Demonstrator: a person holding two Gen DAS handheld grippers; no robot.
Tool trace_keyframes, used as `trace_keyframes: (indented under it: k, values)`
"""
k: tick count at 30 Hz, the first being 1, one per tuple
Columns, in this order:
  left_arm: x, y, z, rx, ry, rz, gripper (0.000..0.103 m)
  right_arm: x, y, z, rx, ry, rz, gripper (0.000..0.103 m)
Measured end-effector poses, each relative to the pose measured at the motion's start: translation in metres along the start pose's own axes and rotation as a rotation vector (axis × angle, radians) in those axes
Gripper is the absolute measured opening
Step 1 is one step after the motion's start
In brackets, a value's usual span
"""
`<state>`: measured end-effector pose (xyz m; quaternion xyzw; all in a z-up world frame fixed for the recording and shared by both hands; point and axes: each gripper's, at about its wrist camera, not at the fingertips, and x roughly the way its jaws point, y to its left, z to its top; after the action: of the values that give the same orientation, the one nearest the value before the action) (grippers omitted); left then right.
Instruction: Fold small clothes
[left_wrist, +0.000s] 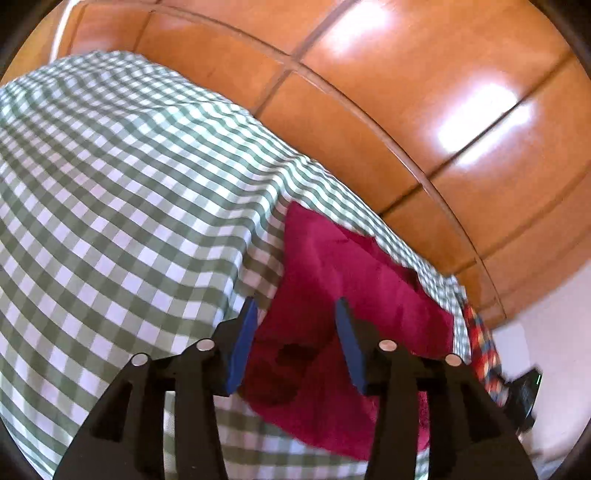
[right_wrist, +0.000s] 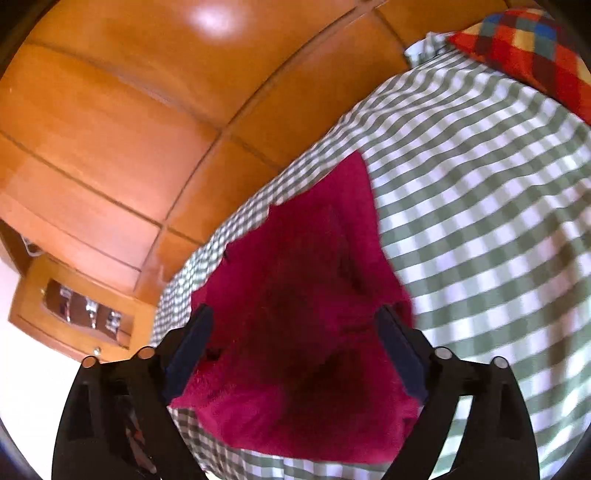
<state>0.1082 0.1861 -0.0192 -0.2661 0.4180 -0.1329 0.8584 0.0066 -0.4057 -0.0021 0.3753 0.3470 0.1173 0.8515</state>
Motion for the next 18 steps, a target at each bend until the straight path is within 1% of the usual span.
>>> trace_keyframes:
  k: [1,2,5,7,8,9,10,11,12,13,14,15,16,17,18]
  values:
    - [-0.001,-0.001,-0.007,0.034,0.011,-0.01,0.052,-0.007,-0.003,-0.002,-0.006,-0.002,-0.011,0.09]
    - [0.001,-0.001,-0.011,0.06,0.023,-0.018,0.054,-0.014,-0.009,-0.009,-0.021,0.007,-0.035,0.09]
    - [0.001,-0.003,-0.039,0.175,0.079,-0.026,0.056,-0.025,-0.021,-0.028,-0.071,0.048,-0.098,0.09]
    - [0.005,-0.003,-0.054,0.232,0.11,0.002,0.056,-0.023,-0.023,-0.045,-0.127,0.087,-0.143,0.088]
    - [0.006,-0.005,-0.061,0.257,0.125,0.015,0.056,-0.019,-0.023,-0.051,-0.151,0.099,-0.165,0.081]
    - [0.012,-0.006,-0.067,0.286,0.142,0.032,0.056,-0.014,-0.024,-0.054,-0.175,0.112,-0.188,0.069]
    - [0.017,-0.009,-0.07,0.312,0.155,0.049,0.055,-0.005,-0.021,-0.058,-0.2,0.126,-0.21,0.061]
    - [0.021,-0.012,-0.072,0.329,0.159,0.06,0.054,0.003,-0.021,-0.06,-0.212,0.14,-0.219,0.049]
    - [0.025,-0.016,-0.072,0.343,0.16,0.066,0.054,0.01,-0.018,-0.062,-0.225,0.151,-0.232,0.042]
    - [0.03,-0.021,-0.07,0.352,0.162,0.076,0.054,0.021,-0.015,-0.063,-0.258,0.159,-0.269,0.038]
    - [0.034,-0.024,-0.068,0.356,0.166,0.088,0.052,0.028,-0.012,-0.064,-0.286,0.169,-0.297,0.031]
    - [0.039,-0.028,-0.067,0.365,0.178,0.098,0.048,0.032,-0.01,-0.065,-0.302,0.175,-0.311,0.03]
    - [0.043,-0.033,-0.067,0.387,0.194,0.107,0.035,0.034,-0.009,-0.065,-0.311,0.178,-0.316,0.025]
    - [0.045,-0.035,-0.068,0.404,0.201,0.12,0.027,0.032,-0.008,-0.065,-0.318,0.179,-0.32,0.021]
    - [0.045,-0.036,-0.069,0.417,0.204,0.129,0.024,0.03,-0.008,-0.066,-0.319,0.179,-0.319,0.018]
